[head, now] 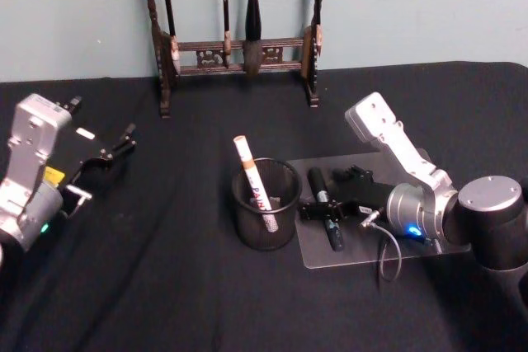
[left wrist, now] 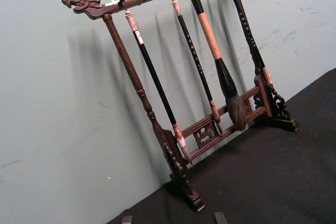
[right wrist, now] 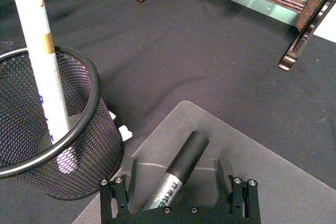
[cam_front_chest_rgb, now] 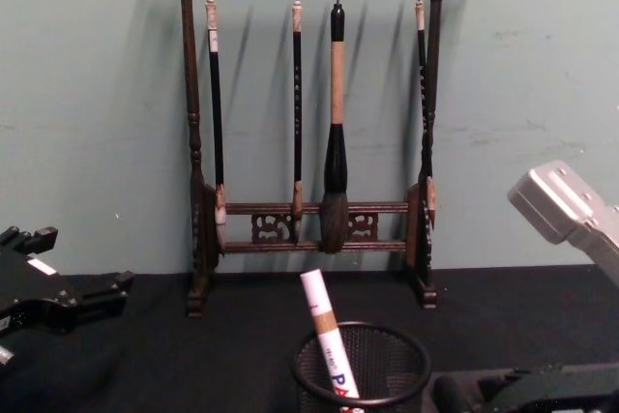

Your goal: Pick up the water-based marker from the table and place it into the pen holder.

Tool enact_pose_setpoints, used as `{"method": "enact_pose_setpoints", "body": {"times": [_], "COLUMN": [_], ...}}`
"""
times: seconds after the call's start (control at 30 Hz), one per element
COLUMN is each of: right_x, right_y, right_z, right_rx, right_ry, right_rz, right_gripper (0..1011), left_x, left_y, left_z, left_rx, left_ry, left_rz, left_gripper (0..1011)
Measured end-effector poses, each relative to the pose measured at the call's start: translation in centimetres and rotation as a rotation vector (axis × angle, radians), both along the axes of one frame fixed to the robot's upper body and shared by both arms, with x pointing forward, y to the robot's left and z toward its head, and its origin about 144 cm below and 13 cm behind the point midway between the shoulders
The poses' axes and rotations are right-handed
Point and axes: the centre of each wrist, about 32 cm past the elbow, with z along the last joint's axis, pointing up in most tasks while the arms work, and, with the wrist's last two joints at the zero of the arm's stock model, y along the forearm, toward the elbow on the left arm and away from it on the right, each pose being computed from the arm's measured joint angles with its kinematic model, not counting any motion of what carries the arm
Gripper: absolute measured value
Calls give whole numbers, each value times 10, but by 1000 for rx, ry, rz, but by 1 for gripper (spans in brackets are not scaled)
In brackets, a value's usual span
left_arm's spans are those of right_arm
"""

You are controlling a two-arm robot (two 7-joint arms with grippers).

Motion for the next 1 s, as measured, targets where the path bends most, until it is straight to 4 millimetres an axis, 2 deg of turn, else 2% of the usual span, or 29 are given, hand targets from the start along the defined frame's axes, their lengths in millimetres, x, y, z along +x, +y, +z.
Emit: {"method": "enact_pose_setpoints", "body": {"times": [0.2, 0.37, 0.6, 0.67, 0.7, 0.77, 0.8, 0.83, 0.93, 1.0], "right_x": [0, 0, 0, 0, 0, 0, 0, 0, 0, 0], "right_y": [0, 0, 0, 0, 0, 0, 0, 0, 0, 0], "right_z": [0, 0, 0, 0, 0, 0, 0, 0, 0, 0], "right_rx": [1, 2, 3, 3, 3, 3, 3, 3, 3, 3], "right_ry": [2, 2, 3, 3, 3, 3, 3, 3, 3, 3], "right_rz": [0, -1, -1, -1, -1, -1, -2, -2, -2, -2], "right_gripper": [1003, 918, 708, 678, 609, 569, 507, 507, 387, 345], "left_x": [0, 0, 0, 0, 0, 0, 0, 0, 0, 0], "left_y": [0, 0, 0, 0, 0, 0, 0, 0, 0, 0], "left_z": [0, 0, 0, 0, 0, 0, 0, 0, 0, 0], "left_rx": [0, 0, 0, 0, 0, 0, 0, 0, 0, 0], "left_ry": [0, 0, 0, 0, 0, 0, 0, 0, 0, 0], "left_rz": [0, 0, 0, 0, 0, 0, 0, 0, 0, 0], "left_gripper": [1001, 1001, 1001, 1001, 1001, 1001, 1001, 1001, 1001, 1001]}}
